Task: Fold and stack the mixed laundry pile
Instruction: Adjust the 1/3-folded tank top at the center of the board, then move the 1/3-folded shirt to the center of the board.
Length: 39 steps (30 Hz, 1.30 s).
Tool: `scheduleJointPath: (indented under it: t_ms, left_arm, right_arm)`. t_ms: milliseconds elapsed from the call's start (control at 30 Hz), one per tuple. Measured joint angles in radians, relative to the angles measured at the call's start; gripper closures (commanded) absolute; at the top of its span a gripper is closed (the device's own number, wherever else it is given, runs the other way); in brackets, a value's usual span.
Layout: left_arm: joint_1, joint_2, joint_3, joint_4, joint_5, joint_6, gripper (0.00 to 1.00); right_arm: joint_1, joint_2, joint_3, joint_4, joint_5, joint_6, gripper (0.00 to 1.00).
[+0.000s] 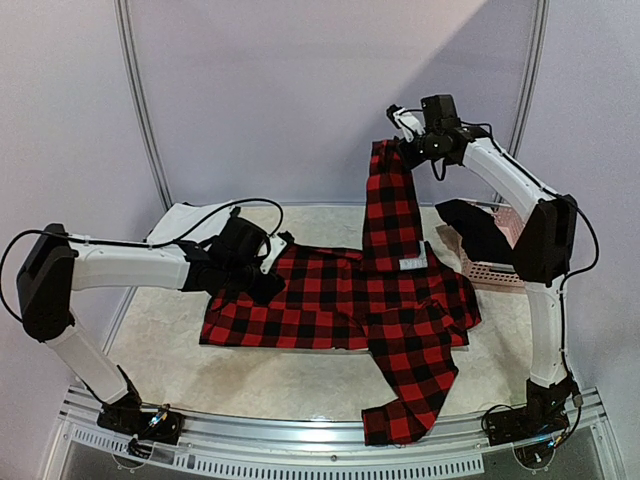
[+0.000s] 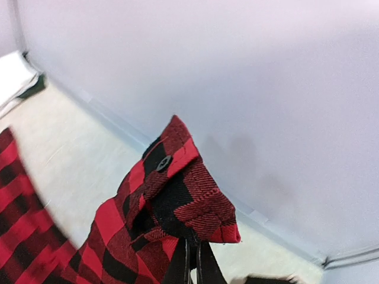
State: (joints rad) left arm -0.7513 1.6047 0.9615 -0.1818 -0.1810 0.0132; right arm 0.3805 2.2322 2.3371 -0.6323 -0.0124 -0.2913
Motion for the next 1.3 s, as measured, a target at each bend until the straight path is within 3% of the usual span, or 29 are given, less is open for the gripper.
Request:
scheduleJointPath:
  t_ms: [233, 367, 467, 533, 700, 867, 1033, 1300]
  left_arm:
    - [0.0, 0.001, -0.011, 0.005, -0.005, 0.003, 0.45]
    - [0.0, 0.006, -0.011, 0.005, -0.003, 0.005, 0.45]
    - [0.0, 0.011, -0.011, 0.005, 0.004, 0.006, 0.45]
    - [0.0, 0.012, -0.011, 0.004, 0.009, 0.009, 0.45]
    - [0.004, 0.019, -0.001, -0.027, -0.033, 0.016, 0.44]
    - [0.071, 0.025, 0.053, -0.113, -0.061, -0.048, 0.44]
    - [0.188, 0.032, 0.146, -0.224, -0.001, -0.166, 0.47]
    - [0.188, 0.03, 0.07, -0.386, 0.175, -0.285, 0.55]
  right_arm:
    - [0.0, 0.042, 0.005, 0.325, 0.136, -0.111, 0.98]
    - [0.0, 0.09, 0.019, 0.424, 0.163, -0.179, 0.78]
    - [0.0, 0.103, -0.012, 0.446, 0.174, -0.211, 0.5]
    - [0.0, 0.097, -0.071, 0.459, 0.176, -0.215, 0.44]
    - [0.0, 0.064, -0.303, 0.394, 0.171, -0.208, 0.36]
    - [-0.002, -0.054, -0.524, 0.2, 0.068, -0.2, 0.36]
    - [-0.004, -0.182, -0.572, -0.022, -0.1, -0.227, 0.36]
    - [-0.006, -0.381, -0.98, -0.143, -0.143, -0.278, 0.34]
